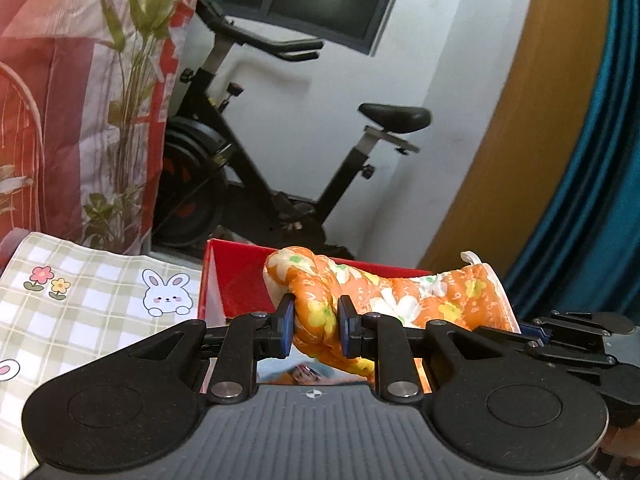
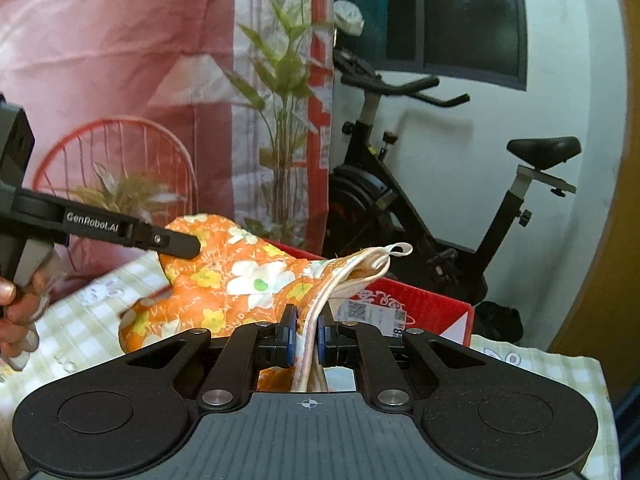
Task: Organize soft objects
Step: 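Carry the oven mitt over the red box and lower it inside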
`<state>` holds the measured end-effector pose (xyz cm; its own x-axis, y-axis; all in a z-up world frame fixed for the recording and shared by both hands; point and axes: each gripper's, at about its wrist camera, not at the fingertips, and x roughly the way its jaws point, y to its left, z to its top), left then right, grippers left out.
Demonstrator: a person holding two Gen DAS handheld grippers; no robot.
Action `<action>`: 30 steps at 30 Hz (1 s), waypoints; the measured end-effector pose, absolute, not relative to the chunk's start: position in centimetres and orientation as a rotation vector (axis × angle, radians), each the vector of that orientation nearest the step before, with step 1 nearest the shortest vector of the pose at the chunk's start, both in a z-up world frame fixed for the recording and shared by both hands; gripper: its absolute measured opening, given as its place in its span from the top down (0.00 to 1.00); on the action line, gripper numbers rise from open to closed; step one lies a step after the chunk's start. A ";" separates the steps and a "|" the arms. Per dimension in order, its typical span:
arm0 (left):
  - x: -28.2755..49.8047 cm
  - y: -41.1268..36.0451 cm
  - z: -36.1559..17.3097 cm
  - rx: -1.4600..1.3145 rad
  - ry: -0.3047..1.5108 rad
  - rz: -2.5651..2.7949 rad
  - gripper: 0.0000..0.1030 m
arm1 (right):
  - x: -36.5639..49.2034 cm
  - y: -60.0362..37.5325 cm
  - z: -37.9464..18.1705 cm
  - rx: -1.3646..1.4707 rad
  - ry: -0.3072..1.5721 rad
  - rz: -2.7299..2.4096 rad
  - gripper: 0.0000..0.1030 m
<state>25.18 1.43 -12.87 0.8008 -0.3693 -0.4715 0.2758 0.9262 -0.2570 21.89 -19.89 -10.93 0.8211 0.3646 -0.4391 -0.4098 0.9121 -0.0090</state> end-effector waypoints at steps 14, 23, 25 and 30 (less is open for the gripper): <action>31.4 0.4 -14.9 -0.101 0.648 -0.302 0.74 | 31.1 -18.4 -14.5 -0.132 0.629 0.383 0.91; 32.5 0.4 -16.1 -0.091 0.705 -0.301 0.52 | 33.8 -17.1 -17.2 -0.188 0.778 0.353 0.92; 32.7 0.4 -16.2 -0.095 0.708 -0.307 0.52 | 34.2 -16.8 -17.5 -0.199 0.801 0.347 0.91; 32.7 0.2 -16.2 -0.086 0.714 -0.310 0.52 | 35.2 -16.9 -18.2 -0.183 0.850 0.315 0.91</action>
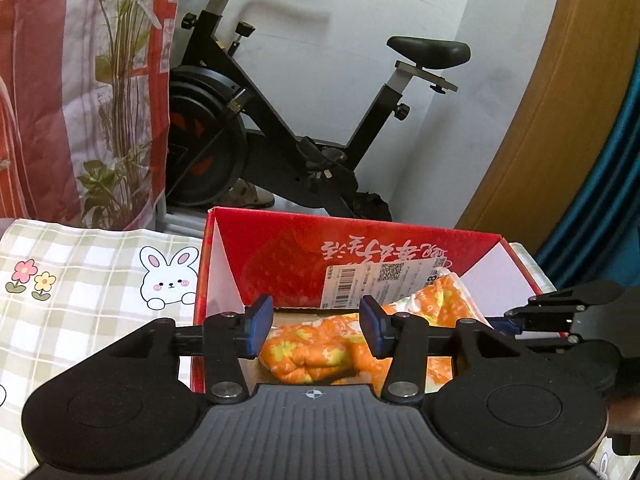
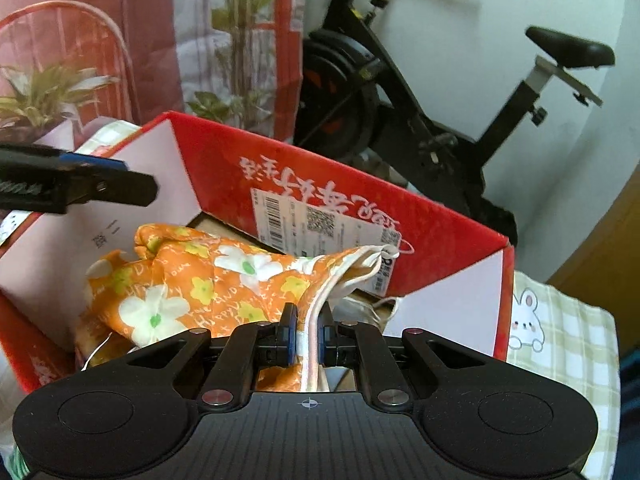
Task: Organize soft objects
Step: 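Carry the oven mitt over the red box and lower it inside, then open both grippers and withdraw them from the box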
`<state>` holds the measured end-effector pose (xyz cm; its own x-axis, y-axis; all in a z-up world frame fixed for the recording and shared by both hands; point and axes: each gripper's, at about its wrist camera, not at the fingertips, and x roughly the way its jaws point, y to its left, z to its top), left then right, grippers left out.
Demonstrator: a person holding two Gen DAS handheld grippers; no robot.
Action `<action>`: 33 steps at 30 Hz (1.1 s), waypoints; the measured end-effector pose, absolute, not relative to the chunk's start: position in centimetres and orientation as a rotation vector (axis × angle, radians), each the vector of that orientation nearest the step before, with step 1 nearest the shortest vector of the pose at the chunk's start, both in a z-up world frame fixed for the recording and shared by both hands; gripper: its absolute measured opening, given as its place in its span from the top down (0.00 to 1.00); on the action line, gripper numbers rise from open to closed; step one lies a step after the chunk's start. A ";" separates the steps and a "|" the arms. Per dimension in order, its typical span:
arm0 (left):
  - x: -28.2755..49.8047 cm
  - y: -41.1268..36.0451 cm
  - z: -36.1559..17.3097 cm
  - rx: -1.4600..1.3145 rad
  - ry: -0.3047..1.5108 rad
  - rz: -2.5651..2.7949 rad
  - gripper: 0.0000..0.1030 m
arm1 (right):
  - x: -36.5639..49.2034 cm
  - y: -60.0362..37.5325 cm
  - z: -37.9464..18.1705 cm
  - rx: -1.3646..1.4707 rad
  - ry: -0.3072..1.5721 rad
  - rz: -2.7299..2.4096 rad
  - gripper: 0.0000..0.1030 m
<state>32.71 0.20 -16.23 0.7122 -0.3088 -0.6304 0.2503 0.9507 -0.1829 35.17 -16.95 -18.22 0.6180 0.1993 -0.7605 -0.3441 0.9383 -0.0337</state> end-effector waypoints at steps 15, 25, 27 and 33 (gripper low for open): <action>31.8 0.1 -16.3 -0.067 0.713 -0.309 0.49 | 35.7 -16.5 -18.5 -0.194 0.866 0.282 0.85; 30.7 0.0 -15.7 0.004 0.707 -0.282 0.34 | 34.4 -17.8 -16.8 -0.161 0.826 0.213 0.40; 30.2 -0.1 -15.4 0.018 0.703 -0.278 0.28 | 34.0 -18.0 -16.5 -0.149 0.823 0.206 0.32; 28.2 -0.1 -14.7 0.057 0.684 -0.260 0.08 | 31.7 -18.5 -15.4 -0.102 0.795 0.189 0.06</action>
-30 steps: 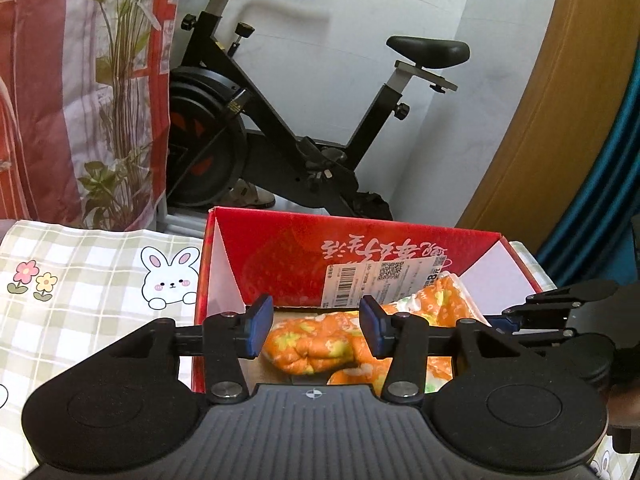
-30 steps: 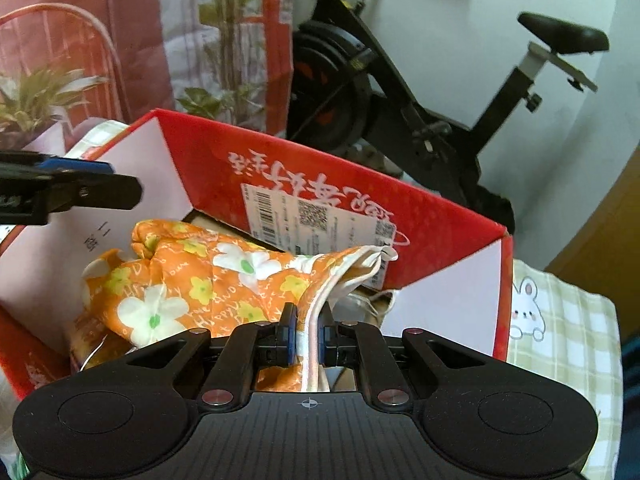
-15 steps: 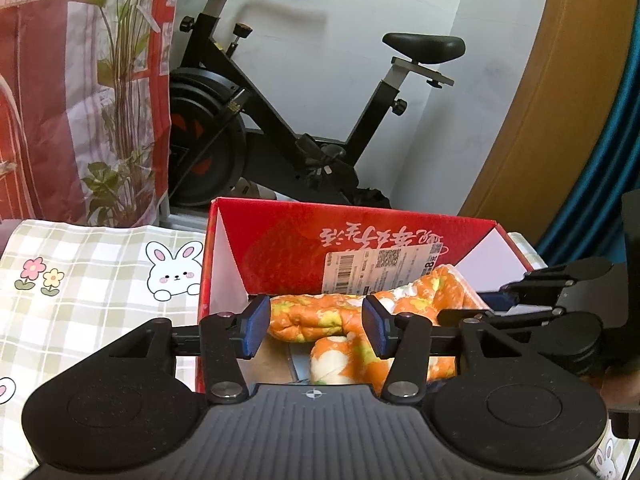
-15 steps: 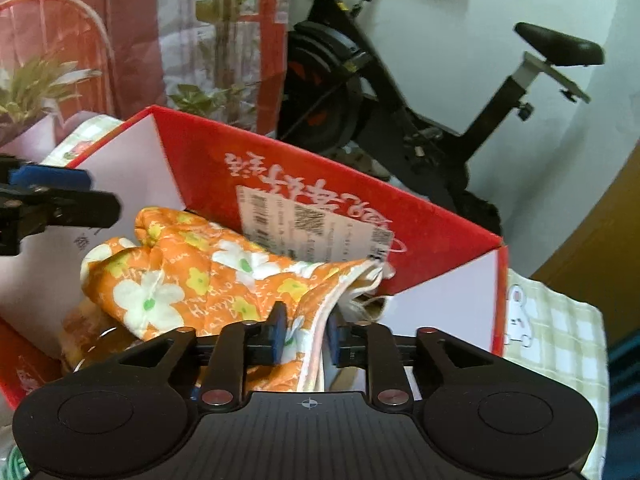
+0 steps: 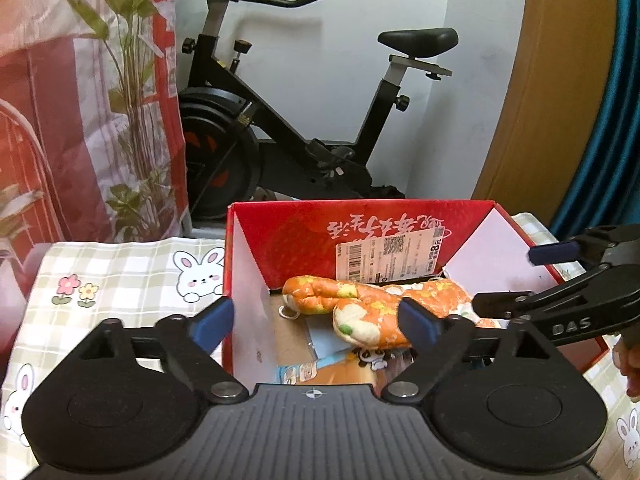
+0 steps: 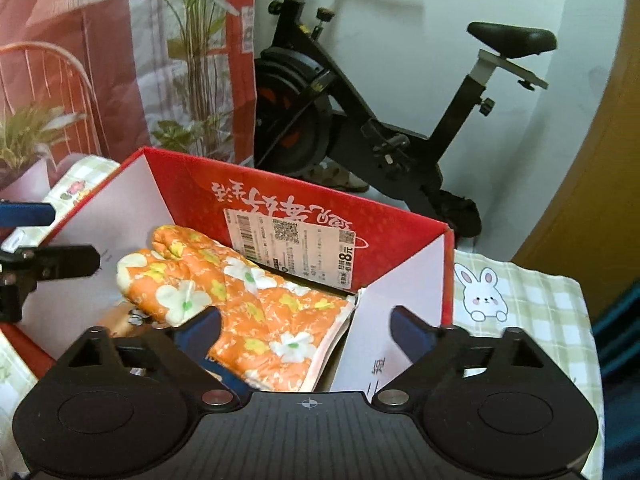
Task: Organize soft objects
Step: 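Open both grippers and withdraw them from the box, then move both grippers to the clear bag of green cables and close on it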
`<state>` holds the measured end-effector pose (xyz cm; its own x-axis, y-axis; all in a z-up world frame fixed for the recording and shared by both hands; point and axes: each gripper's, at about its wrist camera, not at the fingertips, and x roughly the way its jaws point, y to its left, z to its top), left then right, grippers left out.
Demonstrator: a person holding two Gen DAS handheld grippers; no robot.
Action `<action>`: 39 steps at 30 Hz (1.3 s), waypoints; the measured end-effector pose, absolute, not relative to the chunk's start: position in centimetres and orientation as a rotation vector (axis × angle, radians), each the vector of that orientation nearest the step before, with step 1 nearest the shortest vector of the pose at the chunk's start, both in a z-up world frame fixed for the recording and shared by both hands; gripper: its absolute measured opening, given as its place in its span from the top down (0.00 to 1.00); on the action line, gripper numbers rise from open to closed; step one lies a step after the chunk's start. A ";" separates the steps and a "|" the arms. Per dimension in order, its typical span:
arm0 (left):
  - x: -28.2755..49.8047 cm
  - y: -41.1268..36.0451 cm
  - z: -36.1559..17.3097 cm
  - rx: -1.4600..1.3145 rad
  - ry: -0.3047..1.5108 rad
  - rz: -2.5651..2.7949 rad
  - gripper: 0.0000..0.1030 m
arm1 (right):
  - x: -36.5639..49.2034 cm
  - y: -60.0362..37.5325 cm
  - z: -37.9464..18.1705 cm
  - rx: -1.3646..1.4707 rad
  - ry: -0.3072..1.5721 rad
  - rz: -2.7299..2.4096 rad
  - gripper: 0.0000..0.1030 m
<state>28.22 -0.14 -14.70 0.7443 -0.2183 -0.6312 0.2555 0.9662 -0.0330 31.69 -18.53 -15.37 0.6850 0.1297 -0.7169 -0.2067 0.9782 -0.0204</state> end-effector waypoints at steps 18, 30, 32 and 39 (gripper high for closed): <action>20.9 0.8 -12.0 0.087 0.629 -0.225 0.02 | 23.3 -18.8 -12.7 -0.011 0.645 0.152 0.00; 15.7 1.6 -11.7 0.078 0.561 -0.201 0.02 | 17.8 -18.8 -11.9 0.026 0.544 0.170 0.00; 15.1 1.5 -11.9 0.076 0.552 -0.201 0.02 | 16.9 -18.9 -12.0 0.038 0.526 0.174 0.00; 13.2 1.8 -13.5 0.072 0.543 -0.200 0.02 | 13.8 -19.1 -13.1 0.061 0.467 0.173 0.00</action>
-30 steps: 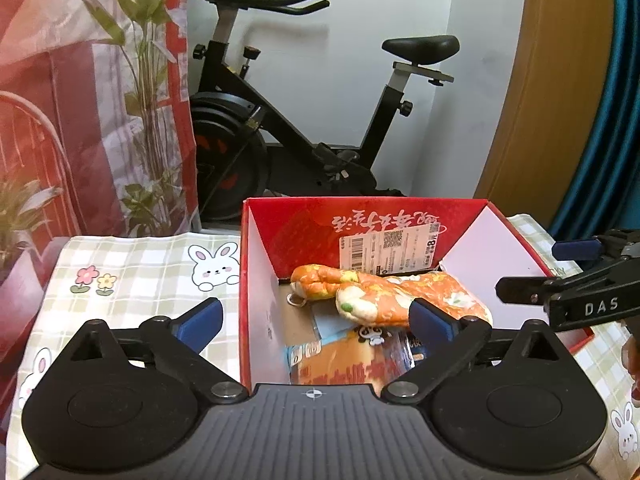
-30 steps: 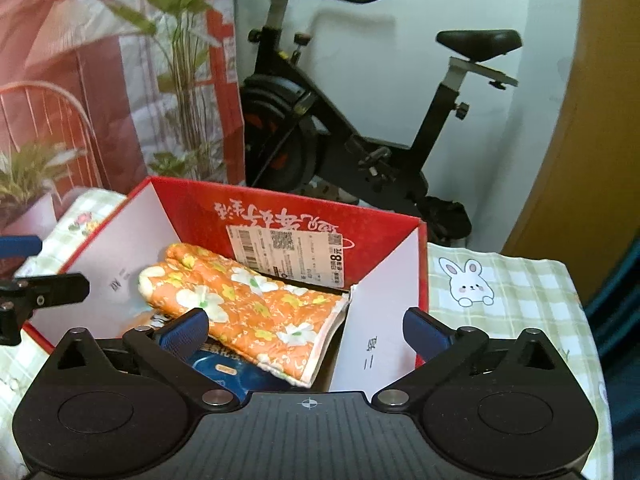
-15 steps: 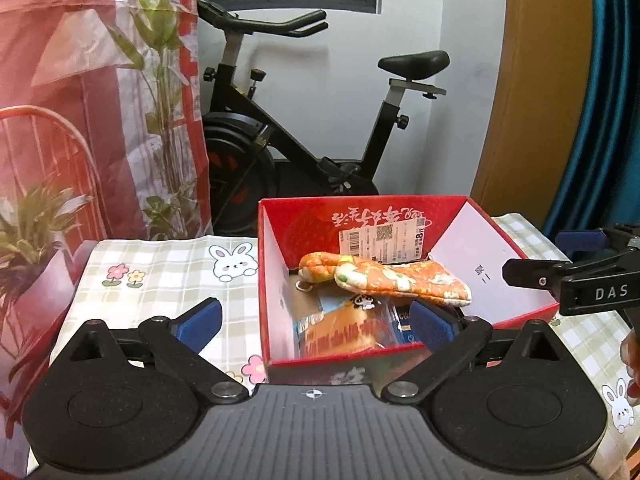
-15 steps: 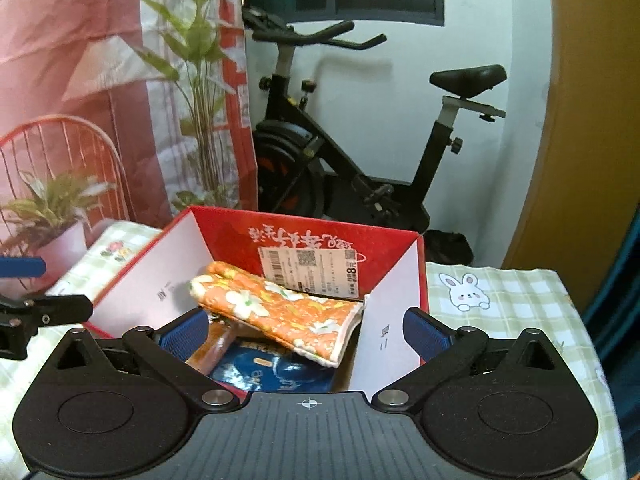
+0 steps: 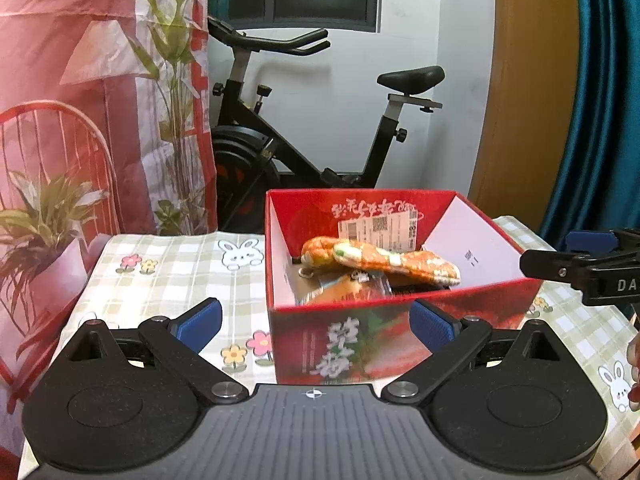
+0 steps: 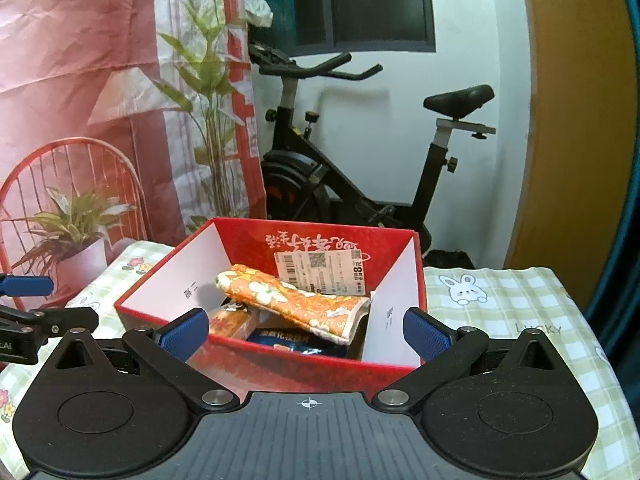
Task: Organize soft objects
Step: 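Move both grippers to the clear bag of green cables and close on it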
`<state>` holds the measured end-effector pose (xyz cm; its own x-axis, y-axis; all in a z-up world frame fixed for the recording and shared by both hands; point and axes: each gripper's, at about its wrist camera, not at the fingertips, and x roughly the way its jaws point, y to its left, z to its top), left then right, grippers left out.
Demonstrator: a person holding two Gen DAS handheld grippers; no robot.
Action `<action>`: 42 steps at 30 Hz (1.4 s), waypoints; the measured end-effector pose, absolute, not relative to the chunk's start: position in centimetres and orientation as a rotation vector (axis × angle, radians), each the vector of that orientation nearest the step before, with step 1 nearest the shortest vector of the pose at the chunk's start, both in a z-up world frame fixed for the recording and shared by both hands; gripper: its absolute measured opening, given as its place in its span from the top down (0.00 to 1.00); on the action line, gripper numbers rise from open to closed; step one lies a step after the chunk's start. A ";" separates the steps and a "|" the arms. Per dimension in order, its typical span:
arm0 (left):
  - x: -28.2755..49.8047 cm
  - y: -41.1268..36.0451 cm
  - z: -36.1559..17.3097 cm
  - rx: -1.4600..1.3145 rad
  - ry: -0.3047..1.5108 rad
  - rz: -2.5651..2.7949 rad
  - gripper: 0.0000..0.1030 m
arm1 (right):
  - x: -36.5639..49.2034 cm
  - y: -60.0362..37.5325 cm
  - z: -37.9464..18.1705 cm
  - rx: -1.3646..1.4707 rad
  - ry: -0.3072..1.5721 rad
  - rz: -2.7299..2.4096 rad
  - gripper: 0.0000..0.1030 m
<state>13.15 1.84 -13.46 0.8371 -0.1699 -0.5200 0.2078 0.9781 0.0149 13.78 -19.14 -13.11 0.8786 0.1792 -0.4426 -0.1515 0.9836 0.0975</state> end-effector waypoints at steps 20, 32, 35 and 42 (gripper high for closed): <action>9.1 2.8 -18.7 0.007 0.629 -0.209 0.02 | 7.0 -19.7 -20.6 0.070 0.519 0.114 0.00; 9.8 4.0 -21.2 -0.092 0.695 -0.274 0.24 | 6.9 -17.2 -22.9 0.013 0.582 0.198 0.11; 10.6 4.5 -21.8 -0.143 0.714 -0.294 0.32 | 7.6 -16.5 -22.8 -0.003 0.598 0.230 0.22; 12.5 5.6 -23.7 -0.237 0.783 -0.318 0.39 | 9.4 -14.8 -22.7 0.024 0.635 0.320 0.35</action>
<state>12.46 5.58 -23.73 0.6649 -0.3659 -0.6512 0.1923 0.9262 -0.3242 9.36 -14.84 -22.68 0.7575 0.3012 -0.5792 -0.2866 0.9506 0.1195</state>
